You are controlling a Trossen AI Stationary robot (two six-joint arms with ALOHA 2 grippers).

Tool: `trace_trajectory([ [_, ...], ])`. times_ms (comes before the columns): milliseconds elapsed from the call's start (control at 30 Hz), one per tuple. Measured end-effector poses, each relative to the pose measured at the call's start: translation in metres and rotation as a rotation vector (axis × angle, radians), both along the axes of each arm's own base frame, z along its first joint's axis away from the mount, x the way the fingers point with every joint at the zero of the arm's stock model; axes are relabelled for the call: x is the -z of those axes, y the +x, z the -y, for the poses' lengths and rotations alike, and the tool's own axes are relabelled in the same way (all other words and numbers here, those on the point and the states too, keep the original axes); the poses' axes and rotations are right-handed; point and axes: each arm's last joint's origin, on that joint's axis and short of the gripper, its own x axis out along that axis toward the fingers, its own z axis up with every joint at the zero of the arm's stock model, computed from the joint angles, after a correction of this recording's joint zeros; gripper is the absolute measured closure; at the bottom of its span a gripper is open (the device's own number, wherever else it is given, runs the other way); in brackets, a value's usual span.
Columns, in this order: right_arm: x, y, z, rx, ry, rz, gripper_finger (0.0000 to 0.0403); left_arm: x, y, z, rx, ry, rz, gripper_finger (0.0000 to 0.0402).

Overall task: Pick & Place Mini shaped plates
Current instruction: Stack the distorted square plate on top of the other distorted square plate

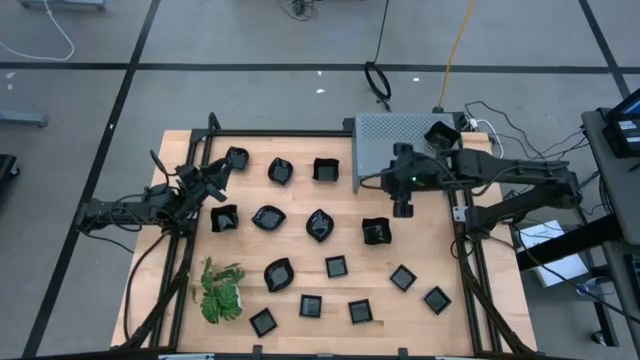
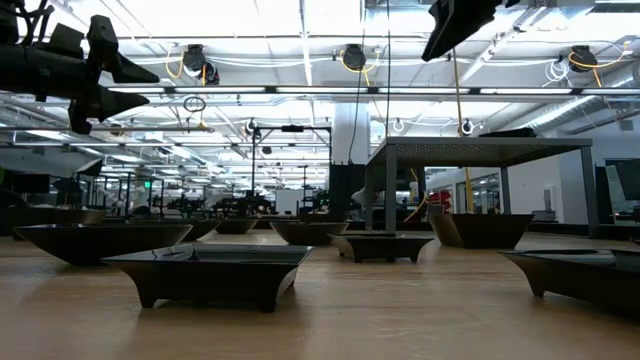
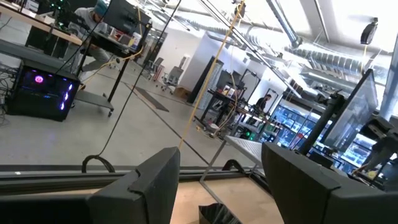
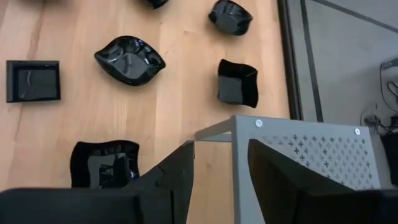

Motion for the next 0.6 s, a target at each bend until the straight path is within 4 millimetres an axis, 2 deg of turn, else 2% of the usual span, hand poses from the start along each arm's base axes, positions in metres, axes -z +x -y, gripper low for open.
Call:
trace_trajectory([
  [167, 0.0, 0.0, -0.004, -0.033, 0.02, 0.0, 0.0266, 0.0, 0.0, 0.0, 0.0, 0.0, 0.0, 0.0172],
  [433, 0.002, -0.002, -0.009, -0.159, 0.157, -0.021, 0.0266, 0.0, 0.0, 0.0, 0.0, 0.0, 0.001, 0.0172],
  [600, 0.013, -0.001, -0.013, -0.249, 0.256, -0.042, 0.0266, 0.0, 0.0, 0.0, 0.0, 0.0, 0.0, 0.0172],
])
